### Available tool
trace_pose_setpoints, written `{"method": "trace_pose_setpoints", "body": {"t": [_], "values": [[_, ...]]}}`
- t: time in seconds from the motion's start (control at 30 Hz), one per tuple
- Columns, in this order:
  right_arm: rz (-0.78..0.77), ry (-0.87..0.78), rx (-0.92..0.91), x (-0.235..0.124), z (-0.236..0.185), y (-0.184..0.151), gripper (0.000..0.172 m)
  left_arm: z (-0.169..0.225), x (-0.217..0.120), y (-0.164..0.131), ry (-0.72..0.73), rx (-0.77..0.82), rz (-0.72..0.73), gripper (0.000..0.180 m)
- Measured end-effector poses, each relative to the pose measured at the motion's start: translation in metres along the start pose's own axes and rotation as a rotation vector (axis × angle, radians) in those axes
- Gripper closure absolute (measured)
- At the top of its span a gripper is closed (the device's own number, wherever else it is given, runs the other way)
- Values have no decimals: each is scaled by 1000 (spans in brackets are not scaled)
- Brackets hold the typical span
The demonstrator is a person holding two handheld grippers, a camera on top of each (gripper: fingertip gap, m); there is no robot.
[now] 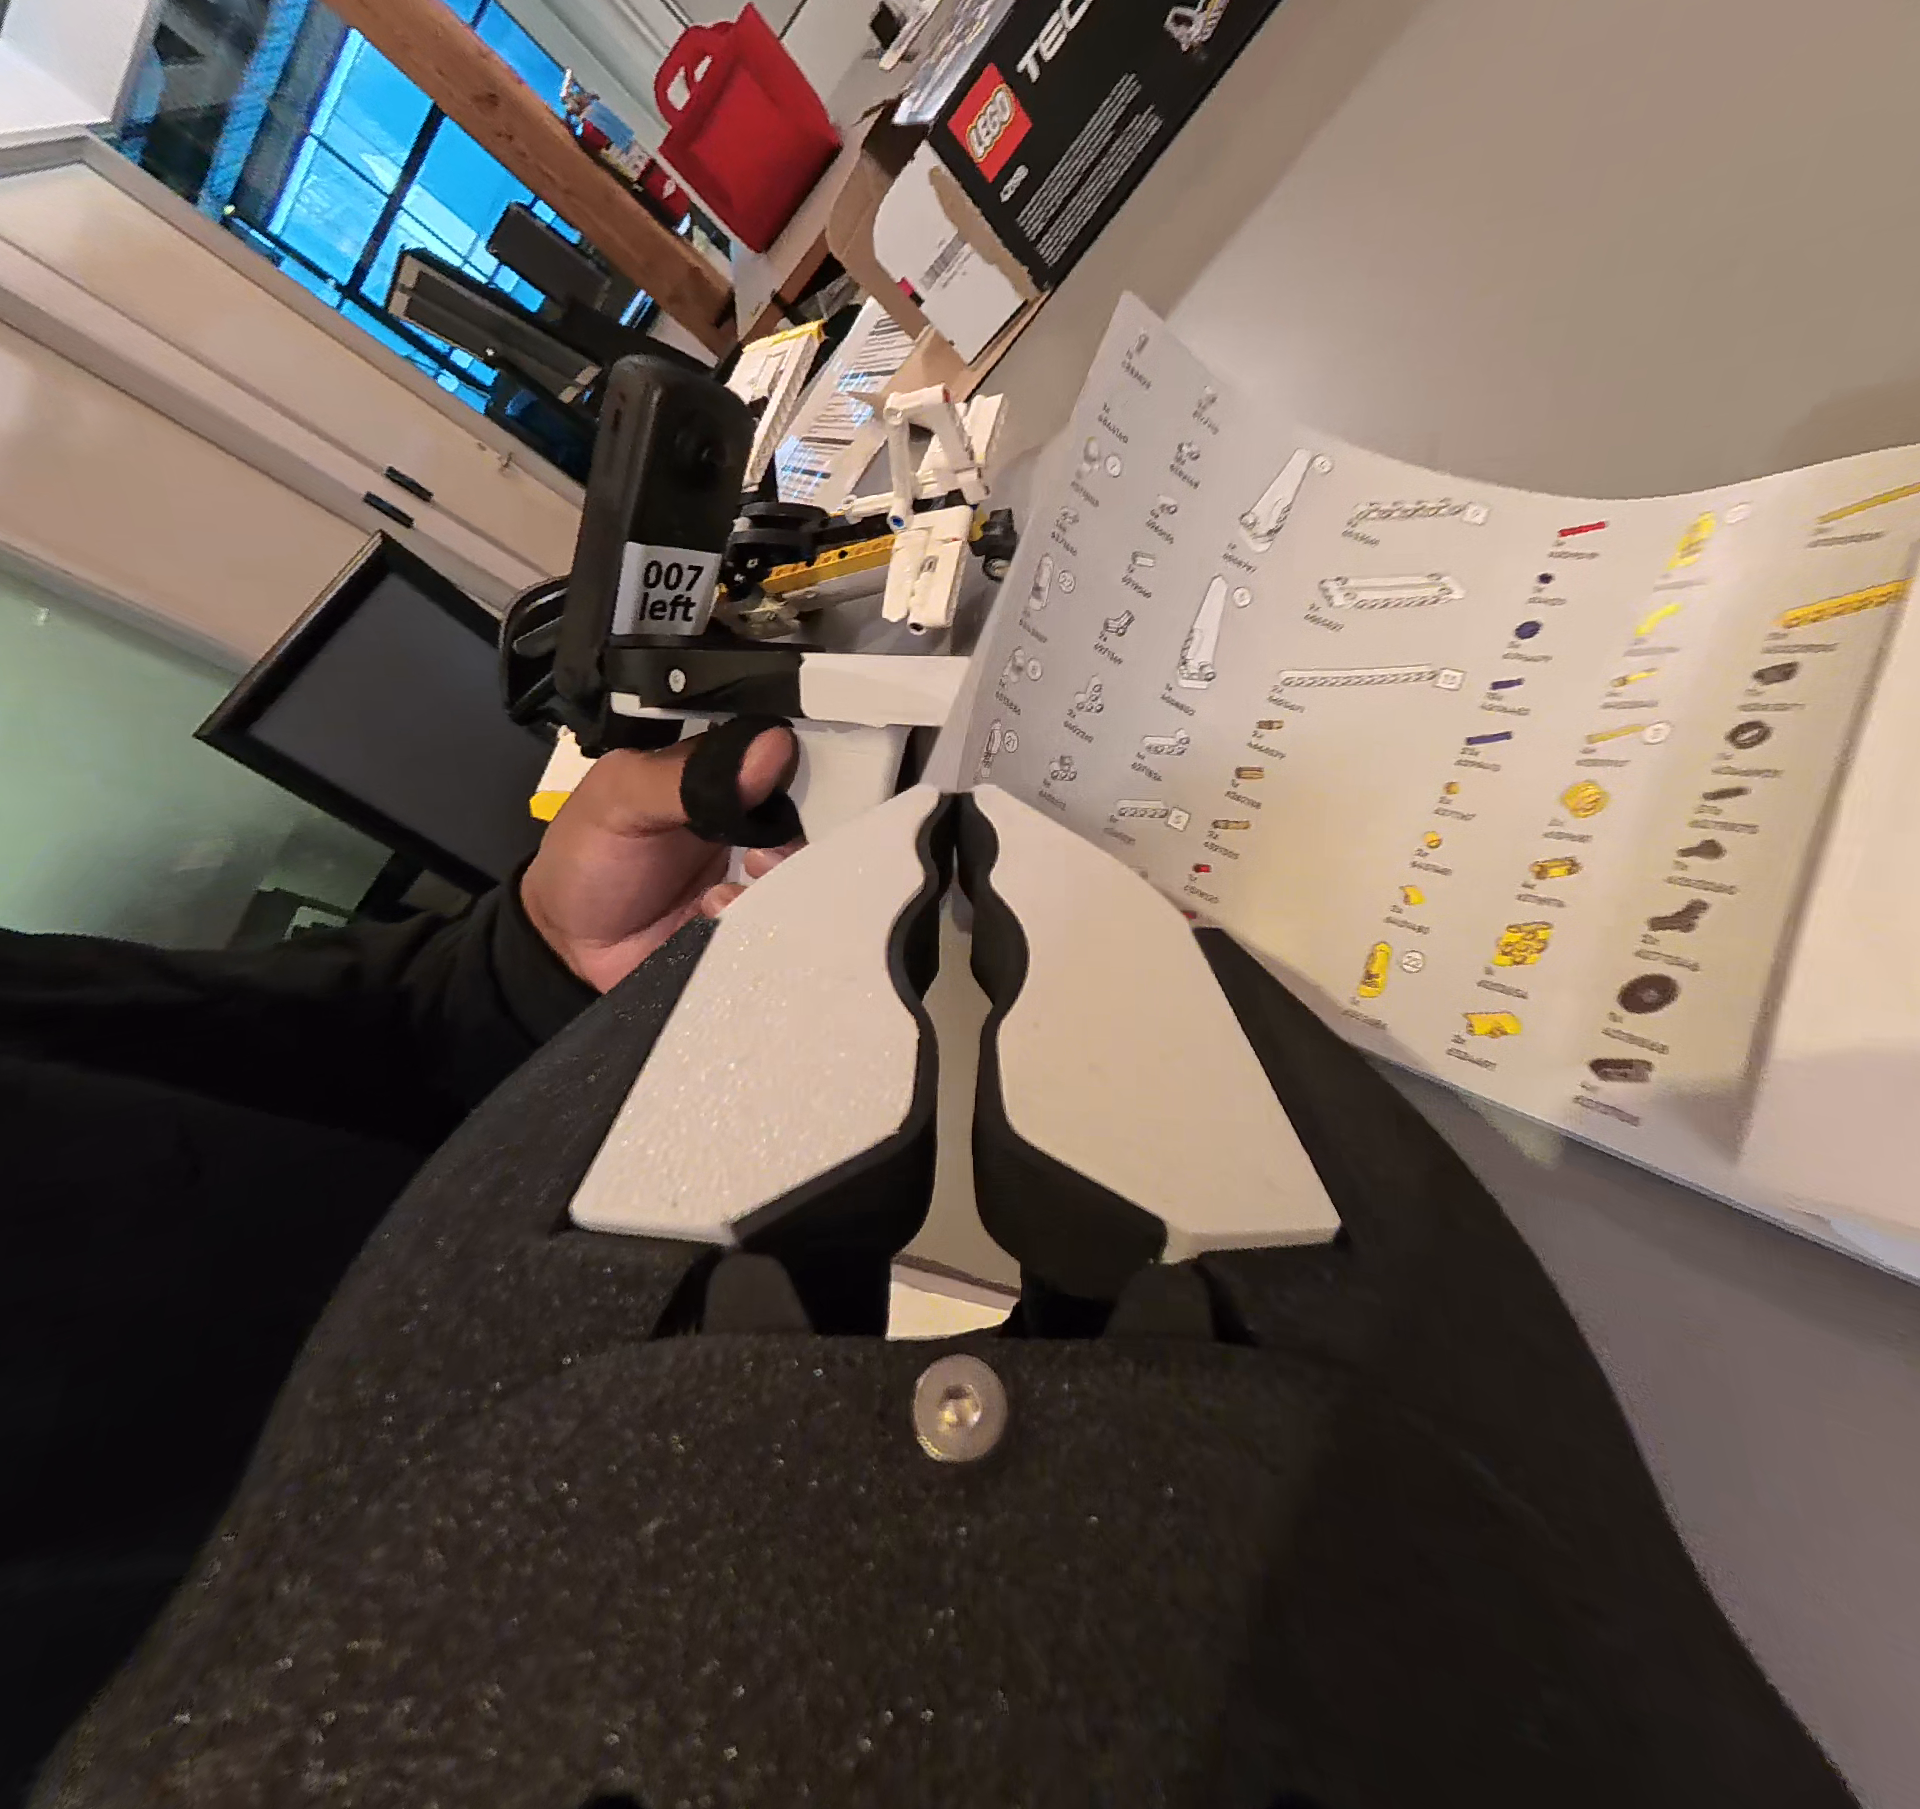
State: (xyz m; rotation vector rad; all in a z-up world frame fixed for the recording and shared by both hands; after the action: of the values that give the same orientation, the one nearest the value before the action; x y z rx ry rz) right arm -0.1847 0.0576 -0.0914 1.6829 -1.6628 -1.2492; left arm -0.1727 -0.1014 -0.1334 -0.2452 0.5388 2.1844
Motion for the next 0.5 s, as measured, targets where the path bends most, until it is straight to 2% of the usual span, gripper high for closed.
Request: {"method": "trace_pose_setpoints", "body": {"t": [0.5], "values": [[-7,50,22,6,-3,-5,172,-2,-1,1,15,-1,10,127]]}}
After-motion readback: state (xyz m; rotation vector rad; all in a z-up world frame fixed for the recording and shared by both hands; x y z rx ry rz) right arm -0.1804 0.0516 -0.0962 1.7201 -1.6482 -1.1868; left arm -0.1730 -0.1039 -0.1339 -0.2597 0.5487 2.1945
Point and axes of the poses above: each gripper's, where its closed fingertips meet, x out along the fingers, y out of its top, z = x × y across the jaws, the point moved 7 cm from there along -x, back along the fingers, and after that the axes turned 15 degrees about -x, right-handed, at the moved point
